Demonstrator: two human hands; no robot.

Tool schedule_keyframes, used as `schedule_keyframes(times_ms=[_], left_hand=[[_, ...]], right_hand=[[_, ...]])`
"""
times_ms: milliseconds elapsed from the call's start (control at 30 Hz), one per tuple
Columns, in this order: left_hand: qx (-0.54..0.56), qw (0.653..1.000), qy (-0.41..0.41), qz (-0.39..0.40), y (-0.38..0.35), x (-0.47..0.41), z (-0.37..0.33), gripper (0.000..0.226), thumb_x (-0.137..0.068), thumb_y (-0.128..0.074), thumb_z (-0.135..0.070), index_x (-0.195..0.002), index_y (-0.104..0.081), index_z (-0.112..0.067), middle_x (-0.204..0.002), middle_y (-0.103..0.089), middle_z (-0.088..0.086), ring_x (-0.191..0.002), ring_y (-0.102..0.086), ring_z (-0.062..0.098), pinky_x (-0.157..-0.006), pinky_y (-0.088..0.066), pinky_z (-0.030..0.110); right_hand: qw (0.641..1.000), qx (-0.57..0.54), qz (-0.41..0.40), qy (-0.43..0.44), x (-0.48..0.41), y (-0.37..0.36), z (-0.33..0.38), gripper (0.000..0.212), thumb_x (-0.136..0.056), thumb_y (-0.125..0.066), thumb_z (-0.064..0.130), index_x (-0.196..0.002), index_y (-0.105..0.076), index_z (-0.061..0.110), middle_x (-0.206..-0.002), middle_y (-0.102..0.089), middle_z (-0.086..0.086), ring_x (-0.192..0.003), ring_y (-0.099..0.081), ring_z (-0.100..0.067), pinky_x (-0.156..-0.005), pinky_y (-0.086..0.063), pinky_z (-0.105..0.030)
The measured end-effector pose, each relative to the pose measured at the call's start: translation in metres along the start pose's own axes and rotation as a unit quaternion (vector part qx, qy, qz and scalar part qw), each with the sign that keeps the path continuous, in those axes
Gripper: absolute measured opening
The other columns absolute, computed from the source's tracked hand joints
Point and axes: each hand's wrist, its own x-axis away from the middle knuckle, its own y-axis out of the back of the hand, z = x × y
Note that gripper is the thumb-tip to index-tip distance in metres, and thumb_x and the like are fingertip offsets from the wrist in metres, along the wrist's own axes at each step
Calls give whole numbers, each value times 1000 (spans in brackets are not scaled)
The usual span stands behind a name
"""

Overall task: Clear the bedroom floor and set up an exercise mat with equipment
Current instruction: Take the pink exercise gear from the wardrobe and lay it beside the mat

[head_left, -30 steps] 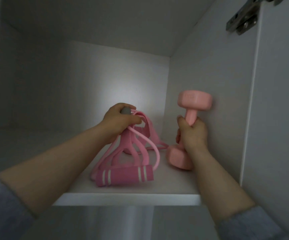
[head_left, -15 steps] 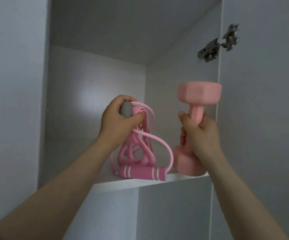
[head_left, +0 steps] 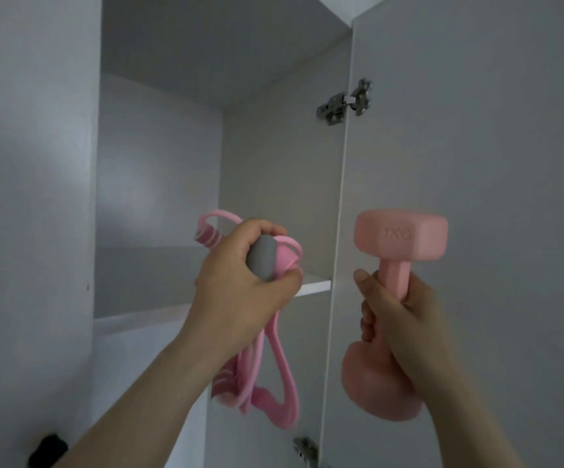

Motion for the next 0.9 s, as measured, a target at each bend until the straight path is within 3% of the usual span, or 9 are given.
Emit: schedule_keyframes(times_ms=[100, 333, 533, 733, 900], left_hand=[[21, 1000, 9, 21, -13, 28, -10, 32, -71, -78, -13, -89, -61, -32, -84, -63, -13, -61, -62, 11, -50, -54, 25], [19, 999, 45, 18, -49, 96, -34, 38, -70, -79, -11, -89, -59, -37, -89, -60, -22, -67, -60, 3, -44, -43, 11], [-25, 997, 76, -2, -79, 149, -59, 40, -69, -80, -13, -91, -58, -39, -90, -61, -23, -72, -61, 4, -46, -45, 10], [-60, 983, 173, -3, -96, 213, -65, 39, -67, -81, -13, -91, -61, -36, -82, -66, -7, -63, -65, 16, -49, -50, 20], [-51, 979, 194, 30, -114, 240, -77, 33, -68, -77, -14, -90, -61, -33, -78, -64, -14, -64, -65, 11, -48, -50, 16]], right_hand=[[1000, 18, -18, -15, 22, 25, -7, 32, -86, -68, 28, -65, -51, 11, -46, -54, -6, -44, -48, -22, -54, -44, -43], [997, 45, -21, -58, 73, 97, -21, 28, -87, -67, 23, -71, -52, 5, -47, -54, -7, -44, -48, -21, -55, -43, -41], [994, 63, 4, -90, 103, 157, -22, 29, -87, -65, 24, -73, -53, 2, -48, -55, -5, -45, -49, -18, -54, -43, -36], [986, 43, 33, -159, 130, 204, -34, 31, -87, -66, 25, -64, -52, 10, -45, -53, -5, -43, -48, -18, -53, -41, -37], [976, 56, 20, -211, 152, 234, -45, 38, -86, -66, 24, -53, -51, 11, -45, -53, -8, -42, -47, -19, -52, -39, -36]])
